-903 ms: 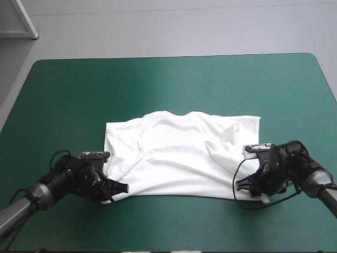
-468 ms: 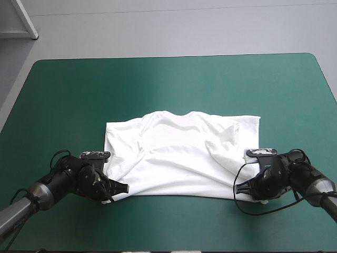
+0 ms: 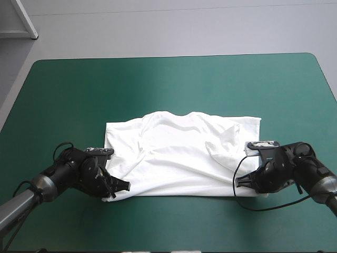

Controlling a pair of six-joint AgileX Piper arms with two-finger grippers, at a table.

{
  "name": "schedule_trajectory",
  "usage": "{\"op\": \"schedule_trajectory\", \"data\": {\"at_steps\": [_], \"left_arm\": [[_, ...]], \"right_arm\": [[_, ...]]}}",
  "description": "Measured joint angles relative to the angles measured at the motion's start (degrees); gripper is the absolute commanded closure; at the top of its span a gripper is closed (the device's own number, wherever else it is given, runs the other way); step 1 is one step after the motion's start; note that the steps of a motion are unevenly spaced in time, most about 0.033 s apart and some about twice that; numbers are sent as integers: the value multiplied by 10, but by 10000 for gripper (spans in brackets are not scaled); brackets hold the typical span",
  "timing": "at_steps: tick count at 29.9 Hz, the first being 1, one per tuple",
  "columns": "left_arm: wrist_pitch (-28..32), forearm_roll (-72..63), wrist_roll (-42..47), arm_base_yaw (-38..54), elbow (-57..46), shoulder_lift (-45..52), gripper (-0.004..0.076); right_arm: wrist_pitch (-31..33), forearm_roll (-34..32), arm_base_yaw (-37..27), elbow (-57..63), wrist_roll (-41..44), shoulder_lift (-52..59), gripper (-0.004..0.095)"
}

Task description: Fold the cloth

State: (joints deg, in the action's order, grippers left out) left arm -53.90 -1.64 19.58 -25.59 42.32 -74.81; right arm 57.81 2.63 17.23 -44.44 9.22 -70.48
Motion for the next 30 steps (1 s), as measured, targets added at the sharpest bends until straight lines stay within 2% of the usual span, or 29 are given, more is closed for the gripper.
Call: {"op": "schedule_trajectory", "data": {"at_steps": [9,14,20,30], "left_arm": [[-61,50,-11,0,173,23,730],[-65,80,-16,0,240,23,730],[-37,113,-17,0,249,7,730],[13,159,-16,0,311,-111,732]], "right_arm": [[53,-26,0,-108,7,18,927],[56,-37,0,-155,7,21,927],[12,-85,0,-172,33,20,927],[-89,-142,0,-175,62,-42,927]]}}
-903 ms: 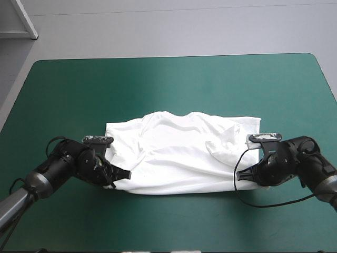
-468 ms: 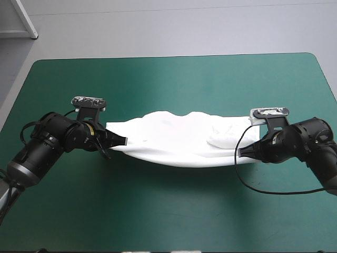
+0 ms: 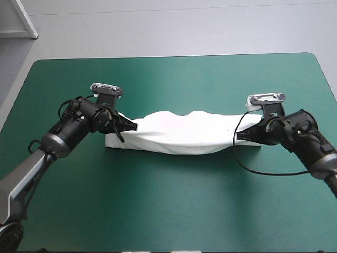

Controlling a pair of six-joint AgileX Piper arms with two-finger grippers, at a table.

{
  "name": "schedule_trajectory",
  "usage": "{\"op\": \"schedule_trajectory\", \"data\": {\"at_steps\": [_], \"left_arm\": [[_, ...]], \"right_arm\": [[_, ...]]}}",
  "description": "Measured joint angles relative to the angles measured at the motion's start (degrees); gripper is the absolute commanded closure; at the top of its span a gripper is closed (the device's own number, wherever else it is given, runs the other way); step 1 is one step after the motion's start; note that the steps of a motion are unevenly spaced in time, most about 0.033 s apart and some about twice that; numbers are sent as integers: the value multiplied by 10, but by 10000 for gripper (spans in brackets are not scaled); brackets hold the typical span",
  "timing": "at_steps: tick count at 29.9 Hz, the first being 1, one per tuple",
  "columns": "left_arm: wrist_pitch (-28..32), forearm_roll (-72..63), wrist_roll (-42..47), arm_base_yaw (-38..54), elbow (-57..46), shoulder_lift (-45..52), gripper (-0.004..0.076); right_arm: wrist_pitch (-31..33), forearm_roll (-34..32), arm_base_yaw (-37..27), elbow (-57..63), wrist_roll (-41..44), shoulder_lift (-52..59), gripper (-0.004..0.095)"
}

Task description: Fold the cloth

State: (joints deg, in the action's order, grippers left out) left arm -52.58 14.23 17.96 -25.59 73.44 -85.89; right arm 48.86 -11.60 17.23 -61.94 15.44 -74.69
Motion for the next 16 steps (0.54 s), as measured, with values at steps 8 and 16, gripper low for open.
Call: {"op": "schedule_trajectory", "data": {"at_steps": [8,16], "left_arm": [[13,30,11,40,91,-92,732],[40,-26,-24,86,126,-165,732]], "right_arm": [[-49,-42,-2,-68,35,-85,927],[-51,36,-76,-160,1,-195,927]]}}
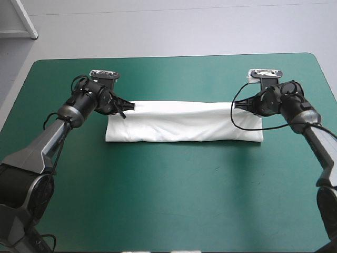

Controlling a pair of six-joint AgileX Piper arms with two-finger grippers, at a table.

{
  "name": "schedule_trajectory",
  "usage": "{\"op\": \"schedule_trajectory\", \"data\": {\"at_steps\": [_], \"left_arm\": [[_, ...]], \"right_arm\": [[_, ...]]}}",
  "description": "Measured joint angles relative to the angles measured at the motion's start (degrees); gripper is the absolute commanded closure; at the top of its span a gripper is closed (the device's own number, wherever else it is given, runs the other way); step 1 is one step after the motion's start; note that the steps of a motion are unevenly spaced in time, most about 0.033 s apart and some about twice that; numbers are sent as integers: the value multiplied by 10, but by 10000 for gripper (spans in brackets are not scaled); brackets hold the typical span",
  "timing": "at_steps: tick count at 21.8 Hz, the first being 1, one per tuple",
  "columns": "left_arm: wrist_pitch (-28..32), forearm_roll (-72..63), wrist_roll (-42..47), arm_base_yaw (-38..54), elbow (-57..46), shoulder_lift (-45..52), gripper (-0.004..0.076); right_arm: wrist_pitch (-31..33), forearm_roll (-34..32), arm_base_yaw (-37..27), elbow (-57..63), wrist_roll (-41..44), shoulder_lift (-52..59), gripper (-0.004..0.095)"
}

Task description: Fold the cloth

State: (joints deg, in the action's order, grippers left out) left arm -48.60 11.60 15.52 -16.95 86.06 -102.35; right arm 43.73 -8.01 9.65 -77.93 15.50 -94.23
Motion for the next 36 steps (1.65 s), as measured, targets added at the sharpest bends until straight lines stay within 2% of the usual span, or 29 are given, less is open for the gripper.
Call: {"op": "schedule_trajectory", "data": {"at_steps": [5,14,16,19,21,23,24,27,31,33,36], "left_arm": [[33,-51,-17,0,0,-63,732],[70,-60,-23,0,4,-104,727],[70,-61,-27,1,5,-106,675],[70,-69,-58,2,5,-105,468],[69,-75,-63,3,5,-107,370],[64,-79,-71,5,7,-107,297],[60,-80,-74,6,7,-107,275],[8,-83,-83,7,26,-107,275],[-32,-84,-89,5,61,-104,281],[-41,-82,-92,5,101,-86,286],[-90,-68,-104,5,166,-50,286]], "right_arm": [[3,68,-39,-13,-65,-77,927],[-4,91,-40,-17,-76,-136,918],[-3,93,-40,-17,-80,-136,819],[12,103,-40,-18,-107,-136,510],[24,113,-40,-20,-117,-136,381],[39,120,-40,-23,-126,-136,330],[47,123,-40,-26,-130,-136,336],[95,126,-41,-65,-139,-137,363],[123,127,-41,-124,-142,-134,416],[144,127,-41,-175,-142,-125,434],[192,127,-41,-232,-143,-103,459]]}}
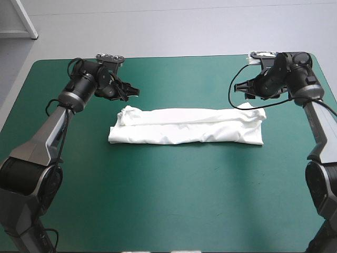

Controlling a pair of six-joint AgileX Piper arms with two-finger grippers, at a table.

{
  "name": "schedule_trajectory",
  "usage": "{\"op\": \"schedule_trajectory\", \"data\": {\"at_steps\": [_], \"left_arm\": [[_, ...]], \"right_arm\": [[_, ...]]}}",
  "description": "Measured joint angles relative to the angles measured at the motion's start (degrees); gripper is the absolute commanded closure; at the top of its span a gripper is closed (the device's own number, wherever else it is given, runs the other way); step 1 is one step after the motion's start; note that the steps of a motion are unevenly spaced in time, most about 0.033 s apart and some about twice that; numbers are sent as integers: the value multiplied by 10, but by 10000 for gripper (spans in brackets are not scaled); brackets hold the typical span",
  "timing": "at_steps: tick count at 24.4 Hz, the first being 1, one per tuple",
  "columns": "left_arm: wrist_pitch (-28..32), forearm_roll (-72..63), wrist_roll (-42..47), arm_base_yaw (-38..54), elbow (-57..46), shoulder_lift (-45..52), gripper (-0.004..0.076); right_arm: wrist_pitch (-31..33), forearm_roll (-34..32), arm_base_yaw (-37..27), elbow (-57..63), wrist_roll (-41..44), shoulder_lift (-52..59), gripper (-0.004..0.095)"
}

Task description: Fold the cloth

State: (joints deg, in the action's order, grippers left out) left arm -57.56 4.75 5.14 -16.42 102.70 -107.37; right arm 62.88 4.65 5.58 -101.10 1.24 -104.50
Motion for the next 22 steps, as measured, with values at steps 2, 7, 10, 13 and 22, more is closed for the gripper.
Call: {"op": "schedule_trajectory", "data": {"at_steps": [2,7,10,13,22], "left_arm": [[-46,-1,-14,0,28,25,286],[-81,-40,-26,0,37,148,286],[-110,-79,-48,0,40,180,286],[-134,-122,-70,0,20,191,286],[-62,-162,-70,0,-224,257,286]], "right_arm": [[27,0,0,-4,-1,21,473],[68,0,0,-4,-5,127,496],[83,0,0,-3,-6,171,496],[86,0,0,17,-6,213,496],[87,0,0,230,-7,338,496]]}}
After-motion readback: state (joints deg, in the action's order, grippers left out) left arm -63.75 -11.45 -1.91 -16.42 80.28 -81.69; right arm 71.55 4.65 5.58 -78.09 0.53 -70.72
